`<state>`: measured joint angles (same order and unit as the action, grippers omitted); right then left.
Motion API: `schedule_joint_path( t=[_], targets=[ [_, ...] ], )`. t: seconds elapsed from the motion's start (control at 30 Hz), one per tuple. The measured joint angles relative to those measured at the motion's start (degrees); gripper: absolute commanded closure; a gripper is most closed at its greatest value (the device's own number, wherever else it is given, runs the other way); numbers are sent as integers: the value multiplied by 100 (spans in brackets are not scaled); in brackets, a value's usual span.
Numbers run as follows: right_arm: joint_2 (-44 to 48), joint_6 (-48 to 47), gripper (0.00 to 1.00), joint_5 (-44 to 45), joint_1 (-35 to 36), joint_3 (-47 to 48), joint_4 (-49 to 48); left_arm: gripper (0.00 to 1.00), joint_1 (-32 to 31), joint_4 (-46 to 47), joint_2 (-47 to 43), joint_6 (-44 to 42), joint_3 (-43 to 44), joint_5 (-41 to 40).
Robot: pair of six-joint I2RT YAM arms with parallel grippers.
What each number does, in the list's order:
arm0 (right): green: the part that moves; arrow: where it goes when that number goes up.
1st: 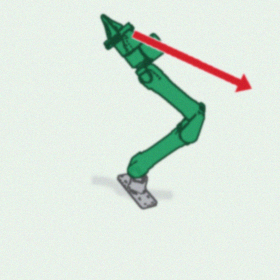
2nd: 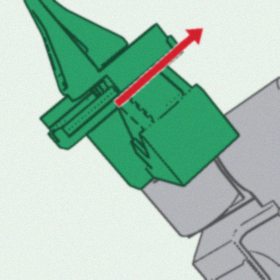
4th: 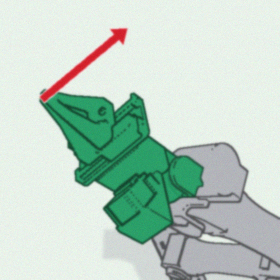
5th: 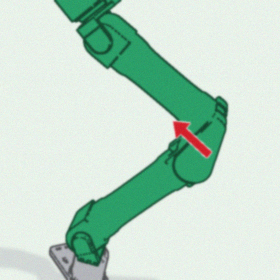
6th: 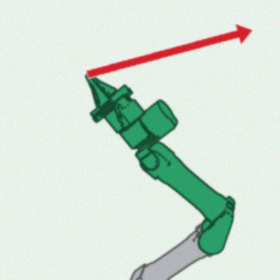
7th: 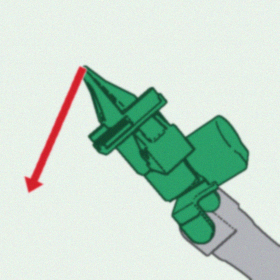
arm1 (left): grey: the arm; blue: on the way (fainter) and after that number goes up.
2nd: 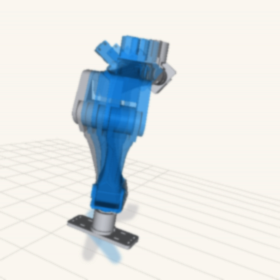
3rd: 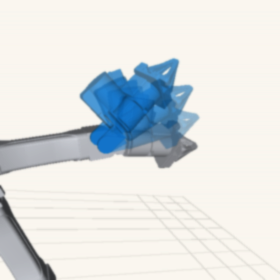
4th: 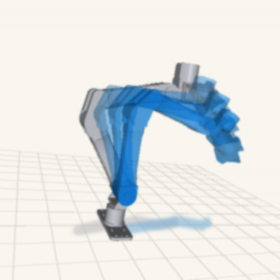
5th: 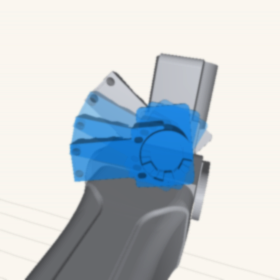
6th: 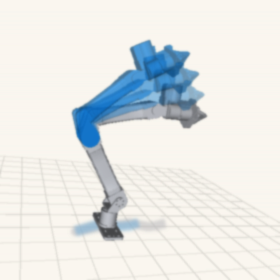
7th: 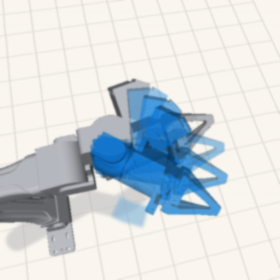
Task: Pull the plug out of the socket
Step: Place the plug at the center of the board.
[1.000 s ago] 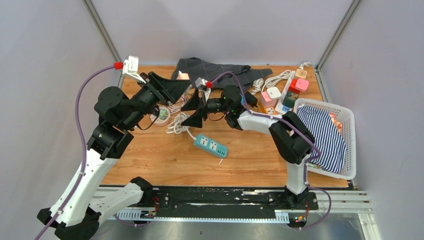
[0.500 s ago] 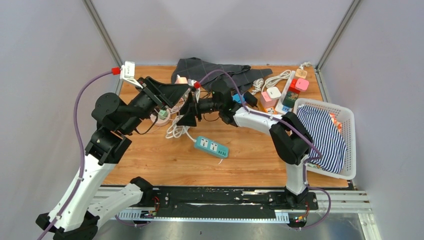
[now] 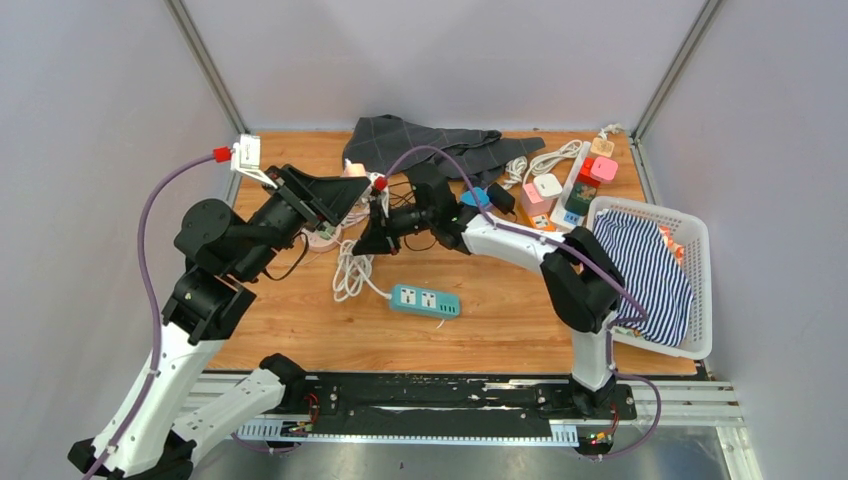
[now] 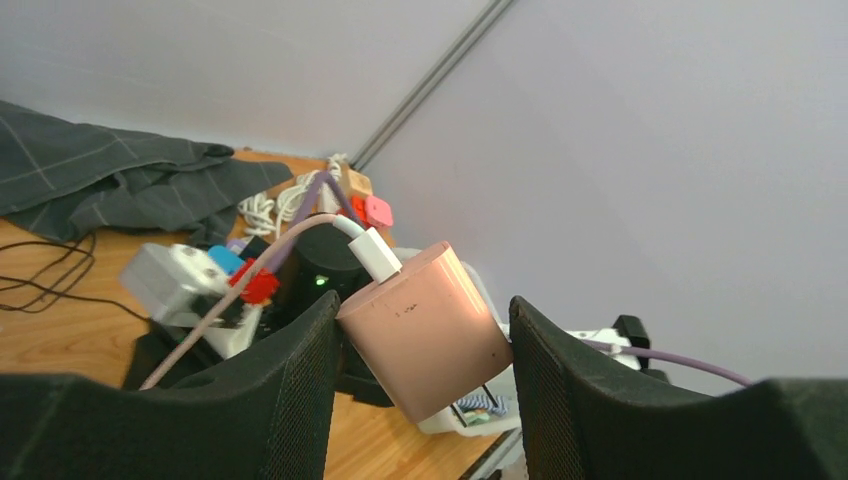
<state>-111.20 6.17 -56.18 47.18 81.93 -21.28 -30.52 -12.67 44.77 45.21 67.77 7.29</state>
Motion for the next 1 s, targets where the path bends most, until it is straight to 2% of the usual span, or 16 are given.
schedule_joint_path(
  t=[0.1, 0.27, 0.43, 0.73, 1.0],
  targets=[
    [354, -514, 100, 79, -127, -297, 450, 100, 0, -129, -223, -162, -107, -175],
    [1687, -1473, 100, 186, -745, -981, 1375, 100, 0, -186, -785, -476, -507, -570],
    [2756, -2347, 100, 341, -1381, -933, 2481, 100, 0, -195, -1126, -719, -1045, -949],
    [3051, -3495, 100, 925, -1668, 284, 4444, 100, 0, -162, -1123, -907, -1692, -1246],
    [2935, -3801, 100, 1453, -1696, 1853, 5158, 100, 0, 199, -992, -935, -2002, -1209]
  ],
)
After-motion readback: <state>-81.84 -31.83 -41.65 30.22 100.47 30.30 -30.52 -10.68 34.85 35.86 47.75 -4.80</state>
